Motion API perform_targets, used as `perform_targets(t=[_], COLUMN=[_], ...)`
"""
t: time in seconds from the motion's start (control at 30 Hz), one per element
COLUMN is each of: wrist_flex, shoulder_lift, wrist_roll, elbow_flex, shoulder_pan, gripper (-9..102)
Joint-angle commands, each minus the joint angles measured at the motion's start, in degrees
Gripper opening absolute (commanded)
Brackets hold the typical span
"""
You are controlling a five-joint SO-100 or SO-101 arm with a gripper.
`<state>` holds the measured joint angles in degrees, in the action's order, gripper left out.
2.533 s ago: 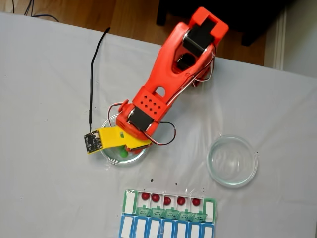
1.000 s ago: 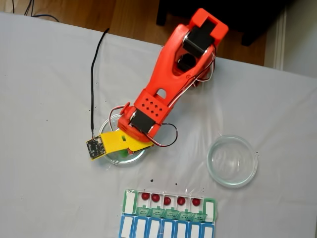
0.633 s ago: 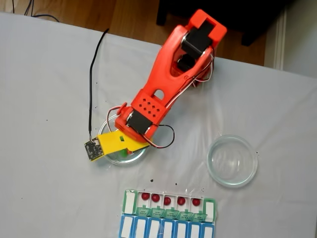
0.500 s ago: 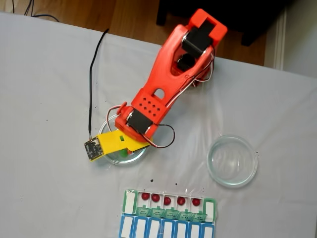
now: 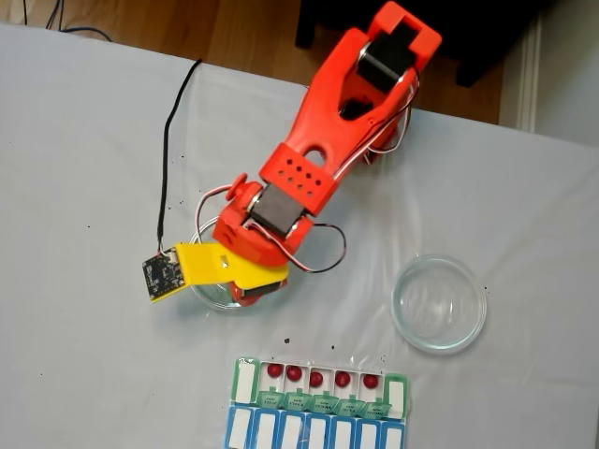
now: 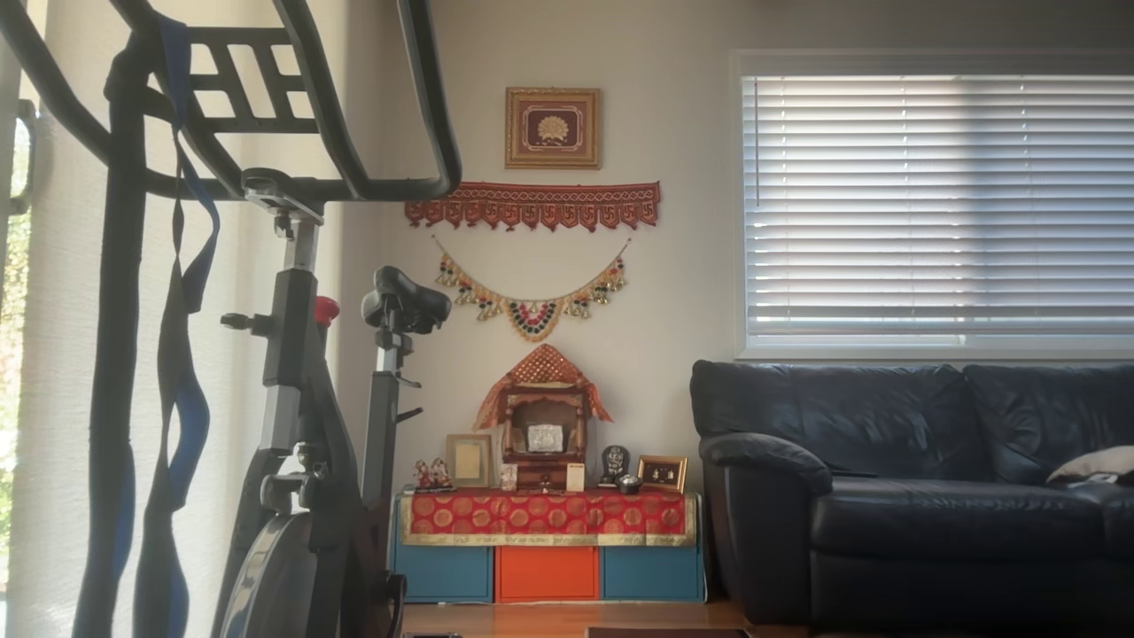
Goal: Sort medicines into box.
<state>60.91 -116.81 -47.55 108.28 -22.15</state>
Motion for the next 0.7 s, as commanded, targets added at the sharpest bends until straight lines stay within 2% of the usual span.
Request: perform_targets(t=[0.0,0.27,0.4,0.67], wrist_flex=[1.3,2.4,-0.9,-2.9], shoulder_lift=[-6.5,-3.3,0.1,8.6], wrist_roll=[6.3,20.0,26.5,32.8], elbow_flex=[-7.3,-10.3,-10.5,-15.7], shoulder_pan=[4.0,15.5,21.5,29.1], gripper=[1,2,2,3])
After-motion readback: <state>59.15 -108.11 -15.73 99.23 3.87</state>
